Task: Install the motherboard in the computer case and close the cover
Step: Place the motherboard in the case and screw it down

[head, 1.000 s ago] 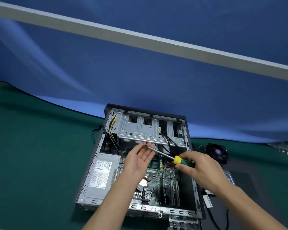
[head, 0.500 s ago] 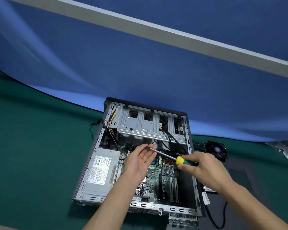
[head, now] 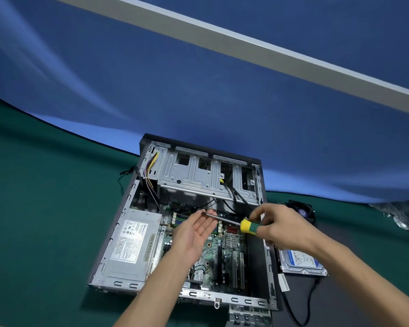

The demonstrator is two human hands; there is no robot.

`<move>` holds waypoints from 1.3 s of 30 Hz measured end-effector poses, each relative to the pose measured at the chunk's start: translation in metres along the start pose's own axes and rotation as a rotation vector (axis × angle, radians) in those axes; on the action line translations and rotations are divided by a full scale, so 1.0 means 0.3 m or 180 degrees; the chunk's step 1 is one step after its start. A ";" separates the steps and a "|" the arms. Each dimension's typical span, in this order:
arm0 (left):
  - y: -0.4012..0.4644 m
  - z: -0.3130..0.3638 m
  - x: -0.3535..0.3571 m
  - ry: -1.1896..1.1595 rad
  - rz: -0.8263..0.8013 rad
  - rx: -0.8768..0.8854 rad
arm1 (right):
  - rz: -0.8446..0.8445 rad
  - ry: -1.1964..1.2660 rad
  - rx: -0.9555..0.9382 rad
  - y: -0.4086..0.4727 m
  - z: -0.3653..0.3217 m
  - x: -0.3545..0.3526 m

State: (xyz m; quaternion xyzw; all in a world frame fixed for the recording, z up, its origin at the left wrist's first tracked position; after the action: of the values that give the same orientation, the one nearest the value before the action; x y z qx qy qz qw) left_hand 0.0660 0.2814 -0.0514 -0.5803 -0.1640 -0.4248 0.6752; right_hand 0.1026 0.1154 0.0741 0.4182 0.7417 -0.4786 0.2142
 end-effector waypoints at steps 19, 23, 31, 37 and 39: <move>0.091 -0.060 0.010 0.0062 0.0429 -0.0339 | 0.0950 0.0815 0.0278 0.030 0.034 -0.019; 0.104 -0.067 -0.004 0.0082 0.0531 -0.0402 | 0.1024 0.0786 0.0200 0.035 0.033 0.000; 0.114 -0.083 -0.010 0.0016 0.0544 -0.0618 | 0.1439 0.0815 -0.0039 0.036 0.015 0.002; 0.107 -0.096 -0.008 0.0210 0.0571 -0.0782 | 0.1479 0.0452 -0.0038 0.042 0.024 0.027; 0.108 -0.098 -0.006 0.0254 0.0534 -0.0838 | 0.1498 0.0450 -0.0041 0.043 0.029 0.026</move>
State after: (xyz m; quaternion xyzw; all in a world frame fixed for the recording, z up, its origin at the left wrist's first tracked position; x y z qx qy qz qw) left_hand 0.0815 0.2538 -0.0816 -0.6580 -0.0310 -0.4075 0.6324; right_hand 0.1083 0.1133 0.0576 0.6106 0.6400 -0.3804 0.2700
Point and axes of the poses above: each hand's wrist, its own y-axis towards the middle knuckle, its own x-axis out of the palm, z = x × y, the point moved 3 cm from there along y, towards the middle knuckle, and after that the axes turned 1 degree about x, right-handed, at the moved point
